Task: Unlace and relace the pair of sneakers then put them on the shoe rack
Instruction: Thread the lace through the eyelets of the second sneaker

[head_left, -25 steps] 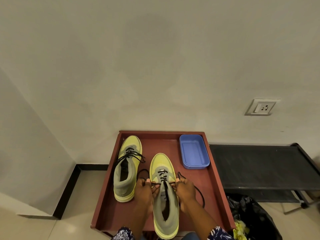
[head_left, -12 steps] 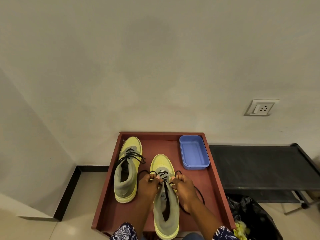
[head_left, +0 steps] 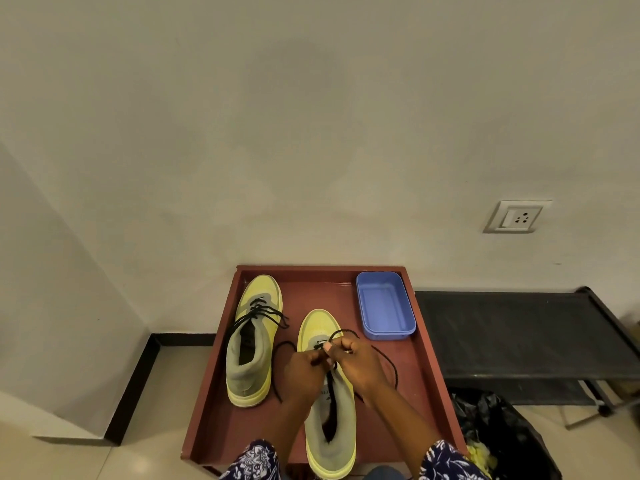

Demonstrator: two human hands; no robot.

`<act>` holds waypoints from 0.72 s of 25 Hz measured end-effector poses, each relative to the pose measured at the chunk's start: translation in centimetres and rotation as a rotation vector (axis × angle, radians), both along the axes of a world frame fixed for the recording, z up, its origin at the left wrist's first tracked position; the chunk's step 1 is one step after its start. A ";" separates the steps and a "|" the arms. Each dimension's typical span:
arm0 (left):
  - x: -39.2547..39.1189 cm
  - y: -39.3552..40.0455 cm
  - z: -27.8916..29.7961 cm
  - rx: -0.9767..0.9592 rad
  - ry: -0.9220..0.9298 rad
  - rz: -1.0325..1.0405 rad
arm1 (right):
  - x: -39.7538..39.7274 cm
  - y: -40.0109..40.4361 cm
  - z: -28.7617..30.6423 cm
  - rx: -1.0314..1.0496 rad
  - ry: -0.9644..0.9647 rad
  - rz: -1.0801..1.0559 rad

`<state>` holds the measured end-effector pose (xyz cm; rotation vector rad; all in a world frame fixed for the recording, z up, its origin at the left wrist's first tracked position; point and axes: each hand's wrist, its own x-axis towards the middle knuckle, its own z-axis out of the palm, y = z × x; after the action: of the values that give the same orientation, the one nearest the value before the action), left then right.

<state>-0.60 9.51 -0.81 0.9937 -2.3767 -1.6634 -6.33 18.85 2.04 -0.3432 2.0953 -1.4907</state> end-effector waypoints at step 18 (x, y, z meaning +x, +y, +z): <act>0.4 -0.7 -0.2 0.081 0.062 -0.133 | -2.3 0.9 1.3 0.212 0.242 0.423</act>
<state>-0.18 8.82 -1.02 0.7976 -2.4015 -1.8202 -8.59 19.72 3.37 -0.8598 2.1642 -1.0113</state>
